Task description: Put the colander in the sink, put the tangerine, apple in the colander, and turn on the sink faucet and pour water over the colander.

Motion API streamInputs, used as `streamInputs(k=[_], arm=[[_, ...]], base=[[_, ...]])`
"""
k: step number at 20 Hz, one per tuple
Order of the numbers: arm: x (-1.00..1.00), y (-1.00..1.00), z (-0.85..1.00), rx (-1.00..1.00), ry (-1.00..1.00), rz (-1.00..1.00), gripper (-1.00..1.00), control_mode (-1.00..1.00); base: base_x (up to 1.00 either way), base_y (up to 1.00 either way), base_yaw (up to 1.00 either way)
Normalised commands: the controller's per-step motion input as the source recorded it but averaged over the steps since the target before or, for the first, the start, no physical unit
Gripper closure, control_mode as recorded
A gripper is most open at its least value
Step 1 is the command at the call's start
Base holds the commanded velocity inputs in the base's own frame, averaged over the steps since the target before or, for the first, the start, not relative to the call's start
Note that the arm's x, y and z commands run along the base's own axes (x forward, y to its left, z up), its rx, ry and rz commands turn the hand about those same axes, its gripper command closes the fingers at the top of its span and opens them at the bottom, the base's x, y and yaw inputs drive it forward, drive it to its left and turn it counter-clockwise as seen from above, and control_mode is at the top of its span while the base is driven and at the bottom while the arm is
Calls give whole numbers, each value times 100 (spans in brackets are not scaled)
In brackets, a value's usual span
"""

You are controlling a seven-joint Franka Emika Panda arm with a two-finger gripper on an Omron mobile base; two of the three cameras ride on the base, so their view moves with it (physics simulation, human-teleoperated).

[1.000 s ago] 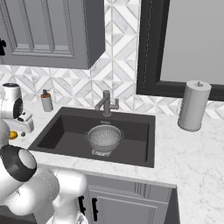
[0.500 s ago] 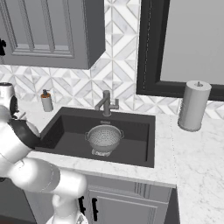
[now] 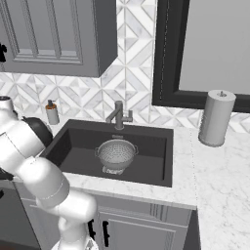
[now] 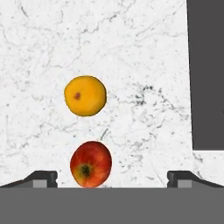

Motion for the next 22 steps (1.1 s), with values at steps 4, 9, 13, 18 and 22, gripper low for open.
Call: streamInputs(k=[4,9,13,18,22], arm=[[9,19,-23,0,-1,-8,-100,-100],[9,8,-19,0,0,-6,-100,-100],[14,3,-16,0,0,-3,-100,-100],[10,3,-19,0,0,-2,-100,-100],[16,8,-17,0,0,0,-100,-100]], base=[[0,0,0],[0,0,0],[0,0,0],[0,0,0],[0,0,0]])
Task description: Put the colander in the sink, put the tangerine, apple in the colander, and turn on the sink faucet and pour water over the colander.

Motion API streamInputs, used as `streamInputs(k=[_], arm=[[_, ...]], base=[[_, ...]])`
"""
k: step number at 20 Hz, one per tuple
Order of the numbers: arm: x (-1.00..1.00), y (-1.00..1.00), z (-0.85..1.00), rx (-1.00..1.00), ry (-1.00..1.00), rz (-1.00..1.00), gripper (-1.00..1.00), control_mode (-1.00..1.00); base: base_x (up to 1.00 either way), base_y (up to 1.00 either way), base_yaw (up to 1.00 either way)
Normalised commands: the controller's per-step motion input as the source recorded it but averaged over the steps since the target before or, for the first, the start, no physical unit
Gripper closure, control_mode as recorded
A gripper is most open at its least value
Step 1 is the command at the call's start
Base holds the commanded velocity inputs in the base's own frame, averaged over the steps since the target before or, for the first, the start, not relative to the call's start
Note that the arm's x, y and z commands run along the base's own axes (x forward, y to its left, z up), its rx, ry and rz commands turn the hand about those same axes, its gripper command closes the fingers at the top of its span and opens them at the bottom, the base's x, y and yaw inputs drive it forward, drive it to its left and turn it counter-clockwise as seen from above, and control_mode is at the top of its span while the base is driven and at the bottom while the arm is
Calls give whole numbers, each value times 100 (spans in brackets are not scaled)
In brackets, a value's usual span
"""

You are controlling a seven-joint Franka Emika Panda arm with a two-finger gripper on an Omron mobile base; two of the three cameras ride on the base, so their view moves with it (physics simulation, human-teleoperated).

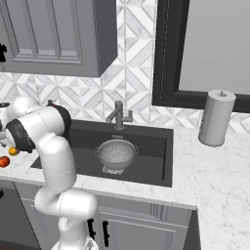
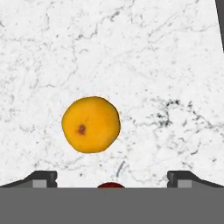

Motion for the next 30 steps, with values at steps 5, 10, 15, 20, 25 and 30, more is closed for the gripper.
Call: streamInputs(k=[5,10,15,20,25,30], arm=[[9,3,-13,0,0,0,-100,-100],[9,12,-12,0,0,0,-100,-100],[3,6,-18,0,0,0,-100,-100],[15,0,-19,0,0,0,-100,-100],[18,0,-13,0,0,0,-100,-100],[3,3,-15,0,0,0,-100,-100]], base=[[0,0,0],[0,0,0],[0,0,0],[0,0,0],[0,0,0],[0,0,0]])
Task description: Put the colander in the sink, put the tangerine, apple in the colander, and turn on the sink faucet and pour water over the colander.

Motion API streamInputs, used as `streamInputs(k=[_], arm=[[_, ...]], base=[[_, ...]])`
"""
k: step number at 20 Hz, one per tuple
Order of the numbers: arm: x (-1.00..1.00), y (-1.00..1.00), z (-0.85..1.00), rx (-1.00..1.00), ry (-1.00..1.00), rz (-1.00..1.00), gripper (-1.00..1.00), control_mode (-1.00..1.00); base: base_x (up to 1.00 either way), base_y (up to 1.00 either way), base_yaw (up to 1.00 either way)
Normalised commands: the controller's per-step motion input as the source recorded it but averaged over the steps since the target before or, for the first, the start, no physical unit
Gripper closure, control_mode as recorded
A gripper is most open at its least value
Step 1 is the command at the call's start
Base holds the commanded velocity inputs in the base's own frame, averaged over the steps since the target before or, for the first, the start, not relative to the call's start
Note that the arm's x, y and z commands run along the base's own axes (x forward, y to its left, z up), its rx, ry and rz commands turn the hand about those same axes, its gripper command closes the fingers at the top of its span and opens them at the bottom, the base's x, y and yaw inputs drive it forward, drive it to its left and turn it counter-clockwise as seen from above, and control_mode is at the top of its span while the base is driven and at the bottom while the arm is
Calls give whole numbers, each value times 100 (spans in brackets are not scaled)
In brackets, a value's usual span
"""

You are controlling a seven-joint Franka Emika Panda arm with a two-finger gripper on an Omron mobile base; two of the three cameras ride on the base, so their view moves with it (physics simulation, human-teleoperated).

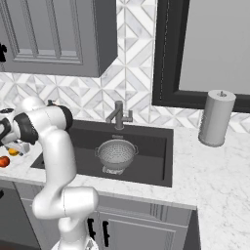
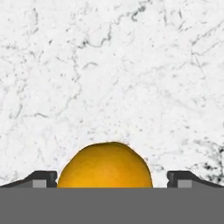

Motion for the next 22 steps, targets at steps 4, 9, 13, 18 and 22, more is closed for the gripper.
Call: streamInputs(k=[4,9,13,18,22], arm=[[0,1,-15,0,0,0,-100,-100],[0,0,-14,0,0,0,-100,-100],[4,1,-16,0,1,0,100,-100],[-7,-25,-2,0,1,0,100,-100],[-24,-53,15,1,5,1,100,-100]], base=[[0,0,0],[0,0,0],[0,0,0],[0,0,0],[0,0,0]])
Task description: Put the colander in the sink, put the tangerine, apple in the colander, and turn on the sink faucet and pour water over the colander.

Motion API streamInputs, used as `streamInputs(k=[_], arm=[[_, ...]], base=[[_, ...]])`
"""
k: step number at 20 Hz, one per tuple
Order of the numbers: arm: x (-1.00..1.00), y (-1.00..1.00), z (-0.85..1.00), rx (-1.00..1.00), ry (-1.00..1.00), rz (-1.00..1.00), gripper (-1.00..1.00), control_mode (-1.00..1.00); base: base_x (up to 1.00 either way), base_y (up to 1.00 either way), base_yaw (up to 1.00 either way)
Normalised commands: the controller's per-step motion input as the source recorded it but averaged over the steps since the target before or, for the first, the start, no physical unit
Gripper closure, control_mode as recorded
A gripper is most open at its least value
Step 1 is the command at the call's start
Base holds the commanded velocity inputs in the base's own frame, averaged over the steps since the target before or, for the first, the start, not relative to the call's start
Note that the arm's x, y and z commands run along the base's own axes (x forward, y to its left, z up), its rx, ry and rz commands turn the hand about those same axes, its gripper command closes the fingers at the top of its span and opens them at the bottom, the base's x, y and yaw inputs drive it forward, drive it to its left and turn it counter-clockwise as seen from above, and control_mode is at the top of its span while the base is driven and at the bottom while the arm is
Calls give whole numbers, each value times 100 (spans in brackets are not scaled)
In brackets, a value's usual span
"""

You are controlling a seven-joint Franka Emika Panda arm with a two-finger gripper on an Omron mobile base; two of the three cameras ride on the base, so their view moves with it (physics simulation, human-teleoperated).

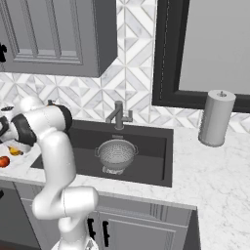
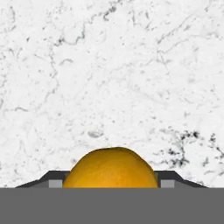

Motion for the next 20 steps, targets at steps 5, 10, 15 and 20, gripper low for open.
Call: streamInputs(k=[5,10,15,20], arm=[[-32,-74,31,1,0,10,100,-100],[-34,-80,30,2,-1,15,100,-100],[-30,-85,21,0,-12,9,100,-100],[-18,-89,15,0,-26,9,100,-100]], base=[[0,0,0],[0,0,0],[0,0,0],[0,0,0]])
